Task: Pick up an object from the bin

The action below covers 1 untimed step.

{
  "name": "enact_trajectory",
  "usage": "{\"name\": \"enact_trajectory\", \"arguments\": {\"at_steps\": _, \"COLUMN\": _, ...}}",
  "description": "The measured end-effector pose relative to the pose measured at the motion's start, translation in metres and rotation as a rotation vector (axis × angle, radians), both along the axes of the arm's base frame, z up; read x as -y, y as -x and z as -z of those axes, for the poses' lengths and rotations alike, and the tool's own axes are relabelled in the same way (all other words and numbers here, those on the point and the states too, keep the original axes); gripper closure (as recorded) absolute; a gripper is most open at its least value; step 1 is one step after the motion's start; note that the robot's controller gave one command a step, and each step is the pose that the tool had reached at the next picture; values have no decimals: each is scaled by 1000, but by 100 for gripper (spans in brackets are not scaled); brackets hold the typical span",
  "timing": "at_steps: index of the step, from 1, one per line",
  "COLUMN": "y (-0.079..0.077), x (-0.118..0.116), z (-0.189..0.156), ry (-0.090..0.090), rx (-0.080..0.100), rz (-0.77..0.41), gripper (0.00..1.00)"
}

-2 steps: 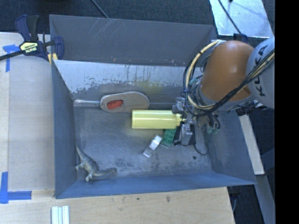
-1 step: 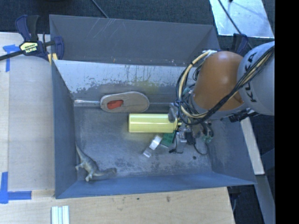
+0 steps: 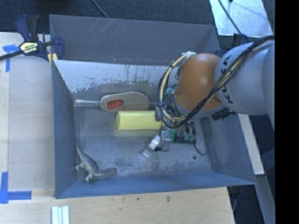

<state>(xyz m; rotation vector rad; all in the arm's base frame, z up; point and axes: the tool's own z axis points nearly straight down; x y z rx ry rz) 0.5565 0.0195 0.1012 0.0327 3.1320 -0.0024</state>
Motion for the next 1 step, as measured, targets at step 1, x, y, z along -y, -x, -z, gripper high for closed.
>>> {"name": "enact_trajectory", "arguments": {"at_steps": 1, "y": 8, "x": 23, "z": 17, "ry": -16, "rx": 18, "rz": 74, "gripper": 100}}
